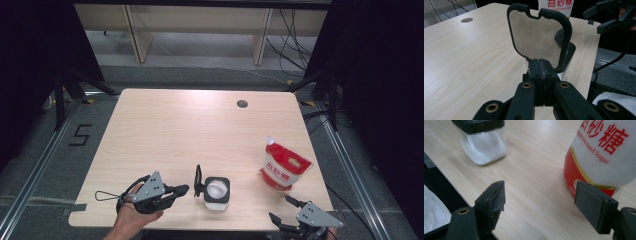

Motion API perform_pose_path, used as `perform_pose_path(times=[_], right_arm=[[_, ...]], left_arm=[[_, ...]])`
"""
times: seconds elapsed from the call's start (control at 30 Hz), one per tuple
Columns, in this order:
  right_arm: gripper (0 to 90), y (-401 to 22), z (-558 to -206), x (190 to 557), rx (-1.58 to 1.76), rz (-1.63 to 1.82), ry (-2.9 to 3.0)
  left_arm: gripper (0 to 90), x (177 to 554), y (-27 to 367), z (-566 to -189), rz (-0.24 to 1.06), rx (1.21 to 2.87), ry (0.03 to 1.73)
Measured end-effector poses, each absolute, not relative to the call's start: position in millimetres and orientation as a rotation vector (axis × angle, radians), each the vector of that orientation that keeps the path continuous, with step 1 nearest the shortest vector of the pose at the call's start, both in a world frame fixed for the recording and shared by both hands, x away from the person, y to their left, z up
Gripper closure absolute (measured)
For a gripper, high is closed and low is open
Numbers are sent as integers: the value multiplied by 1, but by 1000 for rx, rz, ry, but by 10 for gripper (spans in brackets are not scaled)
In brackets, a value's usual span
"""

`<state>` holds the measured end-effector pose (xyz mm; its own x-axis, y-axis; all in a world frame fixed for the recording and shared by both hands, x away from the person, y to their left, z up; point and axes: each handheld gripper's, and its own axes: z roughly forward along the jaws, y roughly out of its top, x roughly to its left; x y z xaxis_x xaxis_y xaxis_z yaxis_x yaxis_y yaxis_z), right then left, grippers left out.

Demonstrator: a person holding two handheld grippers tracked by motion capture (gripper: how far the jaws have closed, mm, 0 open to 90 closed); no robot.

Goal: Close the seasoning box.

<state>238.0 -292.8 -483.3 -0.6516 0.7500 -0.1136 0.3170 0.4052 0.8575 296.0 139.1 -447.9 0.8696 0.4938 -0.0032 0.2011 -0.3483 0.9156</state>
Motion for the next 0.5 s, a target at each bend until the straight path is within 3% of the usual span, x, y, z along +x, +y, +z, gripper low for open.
perform_pose_path(times=[0.5], right_arm=[[261,-290,-483,239,911,1186,2180]], left_arm=[[892,297,132,-443,317,1934,511]])
